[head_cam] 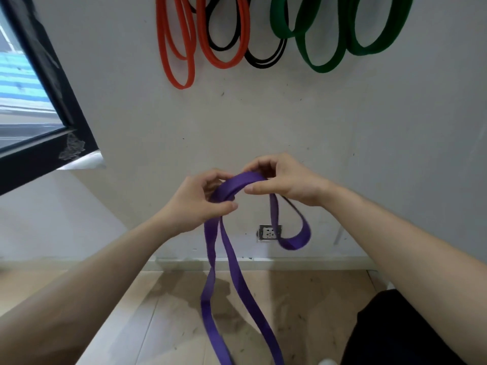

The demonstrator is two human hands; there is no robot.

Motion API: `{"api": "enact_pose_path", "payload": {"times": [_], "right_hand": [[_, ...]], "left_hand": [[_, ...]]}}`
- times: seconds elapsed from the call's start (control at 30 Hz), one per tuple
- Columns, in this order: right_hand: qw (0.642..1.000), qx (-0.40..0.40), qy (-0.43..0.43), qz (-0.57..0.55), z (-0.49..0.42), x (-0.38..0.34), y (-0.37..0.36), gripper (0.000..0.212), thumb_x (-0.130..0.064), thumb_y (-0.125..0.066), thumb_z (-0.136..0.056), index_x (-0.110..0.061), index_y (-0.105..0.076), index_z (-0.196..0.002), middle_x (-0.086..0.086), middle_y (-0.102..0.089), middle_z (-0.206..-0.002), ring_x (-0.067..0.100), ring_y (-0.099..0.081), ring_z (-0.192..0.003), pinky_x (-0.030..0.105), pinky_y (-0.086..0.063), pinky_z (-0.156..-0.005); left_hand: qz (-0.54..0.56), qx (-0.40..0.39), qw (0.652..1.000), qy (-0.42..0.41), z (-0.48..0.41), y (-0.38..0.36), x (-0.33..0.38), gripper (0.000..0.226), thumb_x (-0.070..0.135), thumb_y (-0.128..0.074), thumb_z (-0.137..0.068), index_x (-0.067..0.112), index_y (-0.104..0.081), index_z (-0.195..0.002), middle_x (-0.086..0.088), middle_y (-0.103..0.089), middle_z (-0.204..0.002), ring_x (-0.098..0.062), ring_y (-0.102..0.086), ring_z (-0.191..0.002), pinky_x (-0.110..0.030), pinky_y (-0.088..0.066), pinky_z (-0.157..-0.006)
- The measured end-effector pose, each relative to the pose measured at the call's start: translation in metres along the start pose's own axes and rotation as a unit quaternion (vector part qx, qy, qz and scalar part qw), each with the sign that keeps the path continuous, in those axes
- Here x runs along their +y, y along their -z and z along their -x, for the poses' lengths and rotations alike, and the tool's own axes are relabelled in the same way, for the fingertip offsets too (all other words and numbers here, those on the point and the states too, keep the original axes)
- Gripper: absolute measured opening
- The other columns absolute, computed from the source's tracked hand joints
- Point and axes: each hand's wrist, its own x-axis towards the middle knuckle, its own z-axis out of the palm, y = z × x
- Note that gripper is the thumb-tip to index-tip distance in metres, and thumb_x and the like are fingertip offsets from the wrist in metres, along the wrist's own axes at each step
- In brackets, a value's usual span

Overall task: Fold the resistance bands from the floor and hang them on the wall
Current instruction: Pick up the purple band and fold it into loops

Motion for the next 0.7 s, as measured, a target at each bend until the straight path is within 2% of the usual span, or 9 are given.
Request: {"api": "enact_pose_path", "payload": {"times": [0.07, 0.17, 0.23, 0.33, 0.43, 0.57, 0.63, 0.7], "right_hand": [[1.000, 0.002, 0.017, 0.026, 0.002, -0.006, 0.006, 0.026, -0.009, -0.080, -0.082, -0.010, -0.072, -0.107, 0.006, -0.076, -0.096, 0.012, -0.069, -0.087, 0.026, -0.055, -0.084], [0.997, 0.032, 0.040, 0.058, 0.005, -0.012, 0.017, 0.027, -0.008, -0.080, -0.082, -0.009, -0.072, -0.108, 0.005, -0.075, -0.100, 0.009, -0.069, -0.089, 0.023, -0.054, -0.084], [0.994, 0.060, 0.052, 0.078, 0.007, -0.015, 0.026, 0.027, -0.008, -0.079, -0.083, -0.008, -0.071, -0.109, 0.003, -0.073, -0.101, 0.005, -0.067, -0.088, 0.019, -0.052, -0.083], [0.989, 0.091, 0.063, 0.096, 0.011, -0.013, 0.039, 0.025, -0.012, -0.079, -0.084, -0.011, -0.071, -0.108, 0.004, -0.073, -0.102, 0.007, -0.066, -0.089, 0.021, -0.053, -0.085], [0.987, 0.117, 0.057, 0.097, 0.016, -0.009, 0.050, 0.026, -0.013, -0.078, -0.085, -0.011, -0.071, -0.109, 0.005, -0.073, -0.102, 0.014, -0.067, -0.090, 0.026, -0.056, -0.086], [0.985, 0.138, 0.052, 0.083, 0.022, -0.004, 0.058, 0.024, -0.008, -0.075, -0.087, -0.007, -0.070, -0.110, 0.001, -0.072, -0.098, 0.008, -0.066, -0.088, 0.022, -0.055, -0.086], [0.988, 0.124, 0.026, 0.093, 0.025, 0.002, 0.063, 0.021, -0.008, -0.074, -0.089, -0.008, -0.071, -0.109, 0.001, -0.073, -0.097, 0.006, -0.067, -0.087, 0.024, -0.055, -0.086], [0.991, 0.073, -0.021, 0.115, 0.029, 0.011, 0.067, 0.023, -0.012, -0.076, -0.087, -0.011, -0.071, -0.109, 0.003, -0.074, -0.097, 0.013, -0.069, -0.088, 0.035, -0.055, -0.092]], "left_hand": [[-0.034, -0.011, 0.999, -0.011, 0.001, -0.008, -0.004, 0.041, 0.002, -0.083, -0.078, 0.015, -0.066, -0.113, -0.003, -0.074, -0.090, -0.025, -0.071, -0.085, -0.033, -0.059, -0.082], [-0.063, 0.003, 0.998, -0.013, 0.000, -0.021, -0.012, 0.043, 0.016, -0.081, -0.072, 0.019, -0.063, -0.111, -0.011, -0.068, -0.086, -0.032, -0.066, -0.080, -0.049, -0.056, -0.081], [-0.068, 0.014, 0.998, -0.010, -0.001, -0.027, -0.015, 0.042, 0.019, -0.079, -0.071, 0.019, -0.060, -0.108, -0.016, -0.063, -0.086, -0.035, -0.062, -0.078, -0.051, -0.055, -0.077], [-0.079, 0.025, 0.996, -0.013, -0.003, -0.030, -0.017, 0.042, 0.014, -0.082, -0.074, 0.019, -0.058, -0.107, -0.012, -0.059, -0.083, -0.030, -0.057, -0.074, -0.039, -0.052, -0.070], [-0.079, 0.033, 0.996, -0.017, -0.005, -0.027, -0.015, 0.047, 0.018, -0.083, -0.071, 0.023, -0.058, -0.110, -0.004, -0.062, -0.083, -0.022, -0.058, -0.071, -0.029, -0.050, -0.066], [-0.033, 0.046, 0.998, -0.025, -0.008, -0.026, -0.004, 0.049, 0.006, -0.085, -0.072, 0.027, -0.061, -0.109, -0.001, -0.069, -0.085, -0.016, -0.065, -0.071, -0.021, -0.053, -0.068], [-0.016, 0.050, 0.998, -0.030, -0.009, -0.024, 0.003, 0.049, 0.002, -0.085, -0.073, 0.029, -0.063, -0.107, 0.006, -0.071, -0.084, -0.012, -0.068, -0.074, -0.019, -0.054, -0.072], [-0.011, 0.042, 0.998, -0.041, -0.008, -0.020, 0.008, 0.045, 0.002, -0.085, -0.074, 0.028, -0.066, -0.105, 0.007, -0.072, -0.086, -0.010, -0.069, -0.075, -0.020, -0.055, -0.074]]}}
